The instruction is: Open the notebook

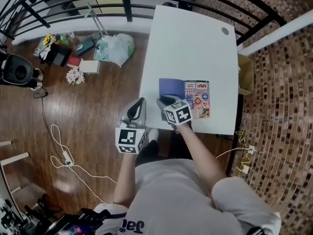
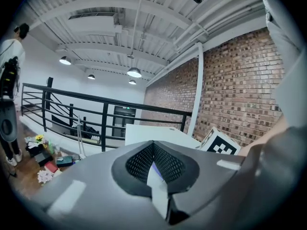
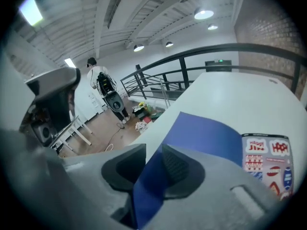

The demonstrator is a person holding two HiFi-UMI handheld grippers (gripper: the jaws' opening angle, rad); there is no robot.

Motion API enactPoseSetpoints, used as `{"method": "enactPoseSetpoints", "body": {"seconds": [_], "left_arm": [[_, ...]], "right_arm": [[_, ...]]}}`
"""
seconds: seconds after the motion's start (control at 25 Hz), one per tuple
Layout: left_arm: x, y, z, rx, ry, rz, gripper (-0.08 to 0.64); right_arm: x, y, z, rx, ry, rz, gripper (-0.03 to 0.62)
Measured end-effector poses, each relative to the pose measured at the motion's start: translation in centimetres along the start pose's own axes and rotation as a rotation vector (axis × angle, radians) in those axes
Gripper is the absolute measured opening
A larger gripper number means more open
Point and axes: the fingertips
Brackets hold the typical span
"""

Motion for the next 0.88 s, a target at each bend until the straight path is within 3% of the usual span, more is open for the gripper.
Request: {"method": "enactPoseSetpoints", "body": {"seconds": [0.2, 0.48, 0.72, 0.88], "left_arm": [[-0.5, 1.8, -1.9, 0.000, 0.037, 0.071, 0.017], [-1.9, 7.3, -4.5, 0.022, 0.086, 0.166, 0.017], [-5.8, 13.6, -4.8, 0.077, 0.139, 0.224, 0.017], [-10.3, 19.5, -4.5, 0.085, 0.160, 0.244, 0.017]], "right_arm": [[-7.1, -3.1, -1.7, 0.019, 0.165, 0.034, 0.094], [-18.0, -5.0, -1.8, -0.023, 0.322, 0.152, 0.069], [-24.1, -7.8, 0.3, -0.084, 0.417, 0.183, 0.036], [-29.4, -9.9, 4.0, -0.110, 0.485, 0.188, 0.003]]}}
Point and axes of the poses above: the fingertips, and each gripper's own axes: x forward along the fingers, y to its right, z out of its underside, and after that the axes turned 11 degrees about -z, right-handed
